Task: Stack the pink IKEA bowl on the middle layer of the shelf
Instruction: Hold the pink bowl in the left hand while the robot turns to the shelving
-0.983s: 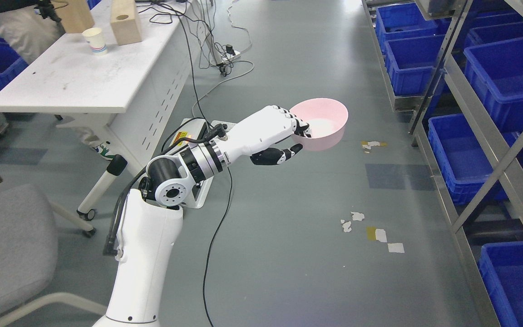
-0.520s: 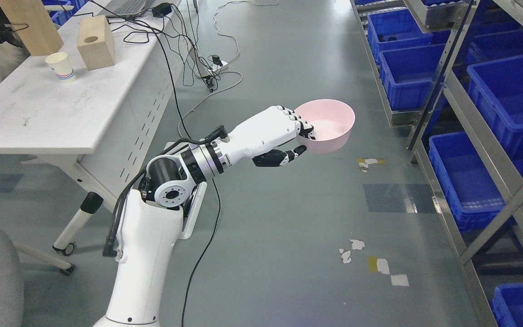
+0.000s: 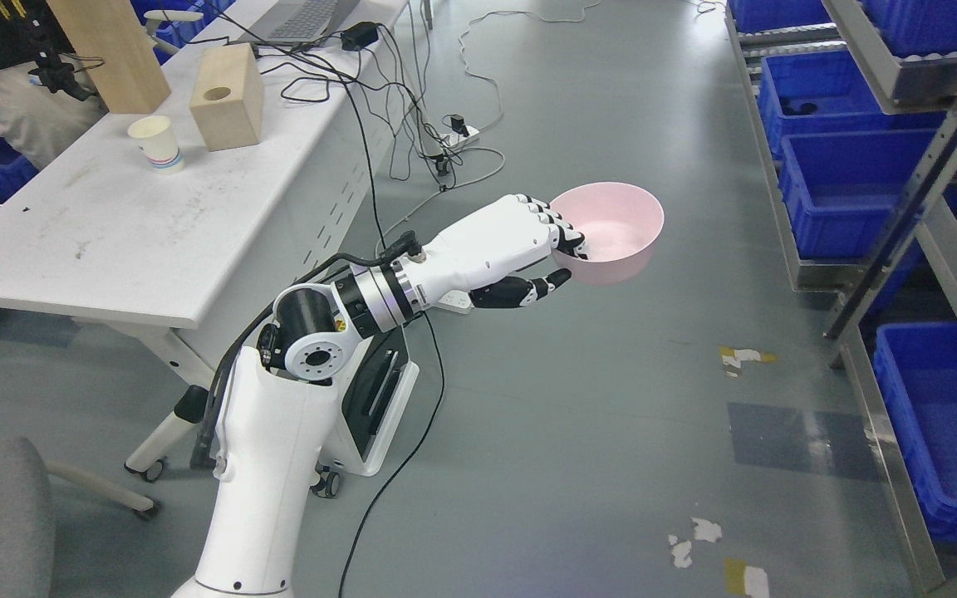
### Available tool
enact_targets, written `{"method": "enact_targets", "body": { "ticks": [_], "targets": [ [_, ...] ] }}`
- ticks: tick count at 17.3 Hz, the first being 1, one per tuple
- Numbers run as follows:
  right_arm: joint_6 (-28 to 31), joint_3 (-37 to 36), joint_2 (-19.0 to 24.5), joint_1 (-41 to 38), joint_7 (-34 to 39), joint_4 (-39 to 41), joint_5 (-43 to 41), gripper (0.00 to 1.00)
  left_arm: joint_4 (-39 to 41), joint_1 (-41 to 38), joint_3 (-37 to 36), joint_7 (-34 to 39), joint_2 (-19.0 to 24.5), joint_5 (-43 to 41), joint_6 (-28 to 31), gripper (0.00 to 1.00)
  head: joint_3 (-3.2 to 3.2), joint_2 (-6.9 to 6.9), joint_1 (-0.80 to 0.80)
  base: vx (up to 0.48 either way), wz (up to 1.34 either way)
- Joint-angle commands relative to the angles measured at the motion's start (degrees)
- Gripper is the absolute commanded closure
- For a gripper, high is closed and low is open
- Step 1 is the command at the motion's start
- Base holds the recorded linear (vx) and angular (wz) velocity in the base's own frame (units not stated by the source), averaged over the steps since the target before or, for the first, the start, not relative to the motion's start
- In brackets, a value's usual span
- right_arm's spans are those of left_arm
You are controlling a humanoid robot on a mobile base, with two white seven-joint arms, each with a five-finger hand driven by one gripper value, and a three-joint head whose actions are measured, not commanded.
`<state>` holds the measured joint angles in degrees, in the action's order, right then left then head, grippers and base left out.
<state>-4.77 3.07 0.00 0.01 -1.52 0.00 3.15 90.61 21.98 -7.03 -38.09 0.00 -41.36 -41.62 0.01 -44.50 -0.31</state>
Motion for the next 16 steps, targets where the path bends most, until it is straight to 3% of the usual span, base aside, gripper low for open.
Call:
{"method": "enact_targets", "body": {
  "ticks": [1, 5, 9, 11, 14, 16],
  "targets": [
    [0.02, 0.01, -1.00, -1.33, 0.03, 1.00, 0.01, 0.00, 0.36, 0.00, -1.05, 0.03, 1.00, 0.41, -0.04, 0.97, 0.00, 0.00, 0.00, 0.218, 0.35],
    [0.02, 0.01, -1.00, -1.33, 0.03, 1.00, -0.08, 0.00, 0.36, 0.00, -1.93, 0.03, 1.00, 0.41, -0.04, 0.97, 0.00, 0.00, 0.00, 0.240, 0.17],
    [0.02, 0.01, -1.00, -1.33, 0.03, 1.00, 0.01, 0.00, 0.36, 0.00, -2.28, 0.12, 1.00, 0.49, -0.04, 0.97, 0.00, 0.00, 0.00, 0.181, -0.58],
    [0.02, -0.08, -1.00, -1.33, 0.03, 1.00, 0.01, 0.00, 0.36, 0.00, -3.33, 0.12, 1.00, 0.84, -0.21, 0.97, 0.00, 0.00, 0.00, 0.166, -1.25],
    [0.02, 0.01, -1.00, -1.33, 0.03, 1.00, 0.01, 0.00, 0.36, 0.17, -10.96, -0.32, 1.00, 5.32, -3.38, 0.97, 0.00, 0.00, 0.00, 0.115, -1.55],
    [0.02, 0.01, -1.00, -1.33, 0.03, 1.00, 0.01, 0.00, 0.36, 2.01, -11.34, -0.32, 1.00, 6.37, -3.38, 0.97, 0.00, 0.00, 0.00, 0.088, -1.79]
  ]
}}
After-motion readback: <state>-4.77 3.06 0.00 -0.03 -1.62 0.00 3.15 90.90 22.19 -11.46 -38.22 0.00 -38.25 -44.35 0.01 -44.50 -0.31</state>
